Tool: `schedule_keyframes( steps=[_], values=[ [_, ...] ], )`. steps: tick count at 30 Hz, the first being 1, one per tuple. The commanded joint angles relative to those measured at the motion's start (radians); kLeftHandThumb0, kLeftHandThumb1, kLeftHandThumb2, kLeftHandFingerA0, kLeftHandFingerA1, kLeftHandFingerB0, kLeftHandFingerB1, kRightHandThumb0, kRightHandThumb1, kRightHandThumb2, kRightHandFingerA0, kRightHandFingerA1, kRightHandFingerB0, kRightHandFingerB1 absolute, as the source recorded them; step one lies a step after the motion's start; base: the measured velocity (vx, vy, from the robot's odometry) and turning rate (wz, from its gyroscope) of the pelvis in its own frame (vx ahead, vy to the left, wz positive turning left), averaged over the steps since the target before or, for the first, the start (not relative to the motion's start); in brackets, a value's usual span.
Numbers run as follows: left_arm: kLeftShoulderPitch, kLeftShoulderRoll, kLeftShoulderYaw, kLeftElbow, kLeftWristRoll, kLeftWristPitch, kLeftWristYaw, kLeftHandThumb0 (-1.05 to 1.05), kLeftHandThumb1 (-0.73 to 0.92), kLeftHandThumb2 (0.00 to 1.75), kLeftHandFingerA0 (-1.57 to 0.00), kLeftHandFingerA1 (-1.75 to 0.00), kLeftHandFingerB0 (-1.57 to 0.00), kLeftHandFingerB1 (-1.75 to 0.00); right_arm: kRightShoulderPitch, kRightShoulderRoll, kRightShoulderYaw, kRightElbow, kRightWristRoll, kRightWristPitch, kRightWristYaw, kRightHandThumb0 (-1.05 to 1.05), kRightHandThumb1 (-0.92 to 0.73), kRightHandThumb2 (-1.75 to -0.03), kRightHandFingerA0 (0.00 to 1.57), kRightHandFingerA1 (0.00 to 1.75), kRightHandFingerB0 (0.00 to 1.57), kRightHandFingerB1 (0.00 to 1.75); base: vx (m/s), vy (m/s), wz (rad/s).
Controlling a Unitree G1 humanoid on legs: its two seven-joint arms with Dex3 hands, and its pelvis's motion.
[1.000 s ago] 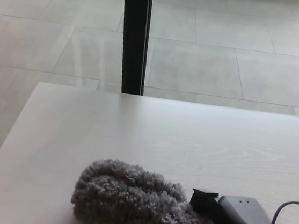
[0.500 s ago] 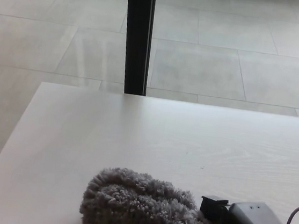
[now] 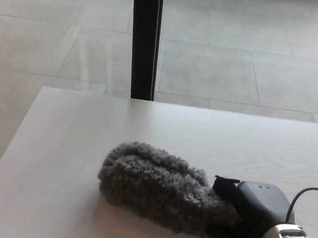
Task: The robot uses its right hand to pick up the duster kept in the middle of the desk and use it to wipe the desk by swiping its surface twice
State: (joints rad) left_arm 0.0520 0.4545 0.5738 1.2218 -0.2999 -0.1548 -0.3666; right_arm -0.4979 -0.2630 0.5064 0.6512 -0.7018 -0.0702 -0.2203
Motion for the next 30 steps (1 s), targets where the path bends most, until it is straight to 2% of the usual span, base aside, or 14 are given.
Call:
schedule_keyframes(
  steps=[1,5,6,9,10,11,12,14,15,19,20,22,29,30],
  values=[
    [0.007,-0.001,0.016,0.008,-0.031,-0.017,-0.023,-1.05,0.28,1.24,-1.05,-1.15,-1.02,-1.09,-0.046,-0.053,-0.038,0.204,-0.012,0.072,-0.053,-0.23,-0.66,-0.65,0.82,1.75,0.70,1.14,0.00,0.000,0.00],
    [0.002,-0.001,0.020,0.012,-0.033,-0.009,-0.029,-1.05,0.26,1.20,-1.06,-1.13,-1.04,-1.07,-0.052,-0.107,-0.061,0.339,0.003,0.072,-0.092,-0.22,-0.61,-0.70,0.82,1.75,0.64,1.52,0.00,0.000,0.00],
    [0.012,-0.003,0.014,0.006,-0.027,-0.022,-0.034,-1.05,0.28,1.25,-1.06,-1.10,-1.01,-1.07,-0.044,-0.148,-0.068,0.414,0.002,0.085,-0.120,-0.28,-0.67,-0.66,0.88,1.71,0.80,0.95,0.00,0.000,0.00],
    [0.016,-0.002,0.023,0.009,-0.037,-0.016,-0.052,-1.05,0.28,1.24,-1.04,-1.12,-0.99,-1.08,-0.044,-0.171,-0.083,0.460,0.011,0.110,-0.111,-0.33,-0.69,-0.67,0.86,1.64,0.77,1.00,0.00,0.000,0.00],
    [0.018,-0.002,0.021,0.010,-0.034,-0.019,-0.056,-1.05,0.29,1.20,-1.02,-1.13,-1.00,-1.07,-0.038,-0.179,-0.097,0.475,0.021,0.107,-0.131,-0.39,-0.54,-0.97,1.15,1.33,0.78,1.05,0.00,0.000,0.00],
    [0.019,-0.002,0.022,0.011,-0.035,-0.018,-0.062,-1.05,0.28,1.22,-1.04,-1.11,-1.00,-1.06,-0.035,-0.188,-0.097,0.483,0.016,0.113,-0.145,-0.35,-0.68,-0.72,0.90,1.75,0.72,1.43,0.00,0.000,0.00],
    [0.018,-0.002,0.023,0.013,-0.036,-0.017,-0.062,-1.05,0.27,1.20,-1.07,-1.09,-1.03,-1.04,-0.032,-0.196,-0.106,0.490,0.023,0.112,-0.144,-0.32,-0.69,-0.78,0.88,1.75,0.64,1.55,0.00,0.000,0.00],
    [0.018,-0.004,0.027,0.019,-0.038,-0.014,-0.069,-1.05,0.28,1.17,-1.09,-1.06,-1.06,-1.01,-0.036,-0.199,-0.180,0.518,0.088,0.152,-0.137,-0.37,-0.70,-0.65,0.87,1.73,0.69,1.34,0.00,0.000,0.00],
    [0.022,-0.006,0.024,0.014,-0.034,-0.023,-0.063,-1.05,0.30,1.23,-1.08,-1.05,-1.04,-1.02,-0.040,-0.200,-0.216,0.532,0.119,0.168,-0.133,-0.38,-0.70,-0.64,0.84,1.74,0.61,1.02,0.00,0.000,0.00],
    [0.037,-0.010,0.024,0.002,-0.031,-0.038,-0.071,-1.05,0.31,1.18,-1.08,-1.05,-1.05,-1.01,-0.031,-0.206,-0.258,0.566,0.124,0.172,-0.157,-0.36,-0.71,-0.66,0.82,1.68,0.67,1.00,0.00,0.000,0.00],
    [0.034,-0.008,0.030,0.006,-0.036,-0.027,-0.070,-1.05,0.27,1.20,-1.06,-1.06,-1.03,-1.02,-0.025,-0.209,-0.263,0.575,0.126,0.172,-0.150,-0.32,-0.74,-0.66,0.84,1.74,0.70,1.28,0.00,0.000,0.00],
    [0.035,-0.007,0.030,0.000,-0.036,-0.024,-0.068,-1.05,0.31,1.26,-1.00,-1.12,-0.95,-1.08,-0.009,-0.211,-0.266,0.592,0.125,0.184,-0.125,-0.37,-0.70,-0.66,0.79,1.51,0.75,0.85,0.00,0.000,0.00],
    [0.038,-0.008,0.030,0.004,-0.035,-0.028,-0.075,-1.05,0.29,1.24,-1.04,-1.08,-0.98,-1.04,0.003,-0.188,-0.276,0.601,0.146,0.188,-0.117,-0.40,-0.73,-0.61,0.80,1.65,0.74,1.00,0.00,0.000,0.00],
    [0.037,-0.008,0.031,0.006,-0.036,-0.030,-0.076,-1.05,0.30,1.23,-1.05,-1.07,-1.00,-1.03,-0.005,-0.182,-0.271,0.607,0.143,0.204,-0.110,-0.41,-0.72,-0.65,0.76,1.65,0.69,0.90,0.00,0.000,0.00]
  ],
)
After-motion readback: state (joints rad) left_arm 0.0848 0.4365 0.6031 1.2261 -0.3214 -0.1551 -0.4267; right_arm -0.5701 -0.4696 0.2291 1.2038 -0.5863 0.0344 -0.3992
